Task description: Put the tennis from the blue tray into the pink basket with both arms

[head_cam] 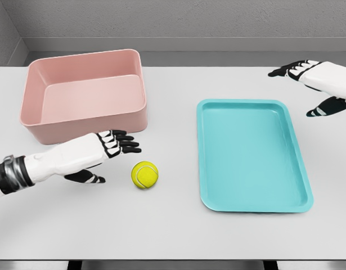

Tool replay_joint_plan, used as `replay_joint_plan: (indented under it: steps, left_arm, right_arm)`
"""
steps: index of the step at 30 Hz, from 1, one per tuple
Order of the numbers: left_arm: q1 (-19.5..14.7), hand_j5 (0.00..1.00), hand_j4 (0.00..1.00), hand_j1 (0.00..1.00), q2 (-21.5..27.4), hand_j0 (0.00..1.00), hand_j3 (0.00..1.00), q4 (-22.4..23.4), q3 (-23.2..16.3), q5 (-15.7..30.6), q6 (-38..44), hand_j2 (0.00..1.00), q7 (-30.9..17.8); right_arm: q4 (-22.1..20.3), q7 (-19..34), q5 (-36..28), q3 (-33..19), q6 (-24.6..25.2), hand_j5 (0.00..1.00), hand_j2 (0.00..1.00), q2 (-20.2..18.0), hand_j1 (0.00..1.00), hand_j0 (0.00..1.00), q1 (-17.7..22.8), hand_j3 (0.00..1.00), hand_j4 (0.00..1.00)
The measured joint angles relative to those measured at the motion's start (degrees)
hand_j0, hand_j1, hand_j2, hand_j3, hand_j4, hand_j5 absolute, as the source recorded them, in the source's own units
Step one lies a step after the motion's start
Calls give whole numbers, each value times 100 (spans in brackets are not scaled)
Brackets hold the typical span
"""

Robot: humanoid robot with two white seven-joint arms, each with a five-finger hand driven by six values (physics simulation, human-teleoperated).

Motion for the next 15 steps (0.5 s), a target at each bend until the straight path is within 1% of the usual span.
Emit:
replay_joint_plan:
  steps: [1, 4, 6, 11, 13, 15]
  left_arm:
    - [-53, 100, 100, 100, -51, 100, 100, 0, -104, -72, 0, 100, -13]
    - [-440, 100, 100, 100, -178, 100, 100, 3, -476, -275, 0, 100, -30]
    - [-492, 100, 100, 100, -234, 100, 100, 3, -681, -395, -1, 100, -36]
    - [-703, 100, 100, 100, -281, 100, 100, 4, -936, -602, -1, 100, -38]
    - [-738, 100, 100, 100, -287, 100, 100, 4, -1002, -652, -2, 100, -37]
    - [-879, 100, 100, 100, -289, 100, 100, 8, -1060, -686, -1, 100, -37]
  right_arm:
    - [5, 0, 0, -3, 1, 100, 100, -3, 100, 100, 0, 100, 100]
    - [12, 0, 1, -10, 3, 100, 100, -8, 100, 100, 0, 100, 100]
    - [12, 0, 1, -15, 4, 100, 100, -7, 100, 100, -9, 100, 100]
    - [10, 0, 5, -21, 4, 100, 100, -3, 100, 100, -9, 100, 100]
    - [11, 0, 7, -22, 4, 100, 100, -2, 100, 100, -9, 100, 100]
    - [12, 0, 8, -22, 4, 100, 100, -2, 100, 100, -9, 100, 100]
